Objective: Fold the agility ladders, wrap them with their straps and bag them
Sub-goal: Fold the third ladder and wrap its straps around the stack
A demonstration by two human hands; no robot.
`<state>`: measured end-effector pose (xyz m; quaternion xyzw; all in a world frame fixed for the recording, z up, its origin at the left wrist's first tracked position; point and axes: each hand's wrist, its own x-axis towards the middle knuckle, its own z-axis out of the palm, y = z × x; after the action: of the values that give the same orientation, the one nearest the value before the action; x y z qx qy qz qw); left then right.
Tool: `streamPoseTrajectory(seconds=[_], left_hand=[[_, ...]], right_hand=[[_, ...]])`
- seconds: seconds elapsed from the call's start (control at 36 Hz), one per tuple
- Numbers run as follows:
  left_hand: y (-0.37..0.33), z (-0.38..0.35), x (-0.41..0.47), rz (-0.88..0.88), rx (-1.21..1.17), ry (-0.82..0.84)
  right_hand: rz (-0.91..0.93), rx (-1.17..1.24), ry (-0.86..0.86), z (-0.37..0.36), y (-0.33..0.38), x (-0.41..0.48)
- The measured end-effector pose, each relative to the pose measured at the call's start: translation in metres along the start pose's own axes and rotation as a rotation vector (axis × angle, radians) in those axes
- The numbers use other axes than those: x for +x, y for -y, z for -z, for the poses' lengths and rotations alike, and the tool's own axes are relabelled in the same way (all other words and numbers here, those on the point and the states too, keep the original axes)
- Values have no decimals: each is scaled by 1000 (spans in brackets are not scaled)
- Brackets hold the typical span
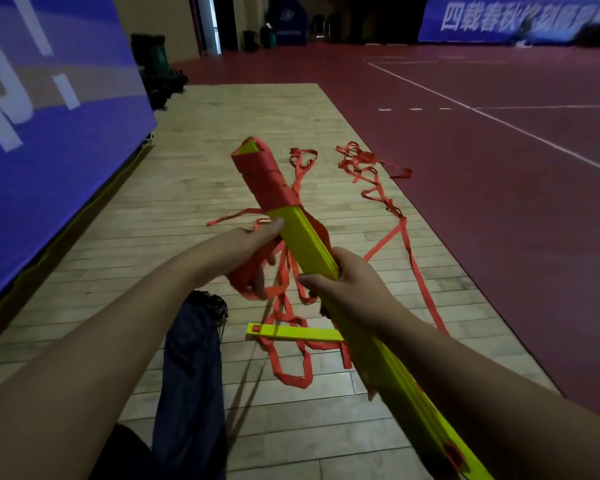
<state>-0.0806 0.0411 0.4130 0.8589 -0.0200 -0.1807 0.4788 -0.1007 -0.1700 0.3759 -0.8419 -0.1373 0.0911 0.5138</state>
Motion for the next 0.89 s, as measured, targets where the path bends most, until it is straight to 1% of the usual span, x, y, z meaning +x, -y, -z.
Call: streamPoseTrajectory(seconds=[0.06,0.11,0.17,0.22,0.25,0.31,0.36,0.44,0.56,0.61,0.67,0.72,0.78,0.83,0.89], left_hand=[[-2,-10,-2,-14,9,12],[0,-27,-1,-42,-129,-12],[2,-43,2,-7,-298,-102],[1,-53,6,33,-460,-215],[0,-55,7,44,-539,-261],[-4,-51,7,28,-650,-334],[-7,-45,6,-42,-650,-369],[-7,-38,3,-143,-613,-337],[-6,-33,3,-259,-629,-268],[-4,-30,3,-306,-638,-252],[-2,-27,4,-366,-639,-232],[-2,-22,3,-416,-610,-214],[-1,-14,2,-430,-566,-194],[-1,-7,2,-408,-454,-135],[1,-3,3,-291,-319,-80]], right_hand=[[16,-214,-66,-4,-4,3],[49,-478,-74,-6,-6,3],[95,-680,-86,-8,-6,1],[139,-740,-81,-8,-5,0],[155,-705,-67,-7,-4,0],[146,-520,-3,-4,-2,2],[75,-302,107,0,3,4],[-42,-19,228,6,4,5],[-131,276,392,13,-3,6],[-135,312,443,16,-3,6],[-124,330,459,18,-2,6],[-140,377,446,20,4,4],[-126,362,402,23,8,4],[-91,344,357,25,7,3],[-78,353,322,25,4,2]])
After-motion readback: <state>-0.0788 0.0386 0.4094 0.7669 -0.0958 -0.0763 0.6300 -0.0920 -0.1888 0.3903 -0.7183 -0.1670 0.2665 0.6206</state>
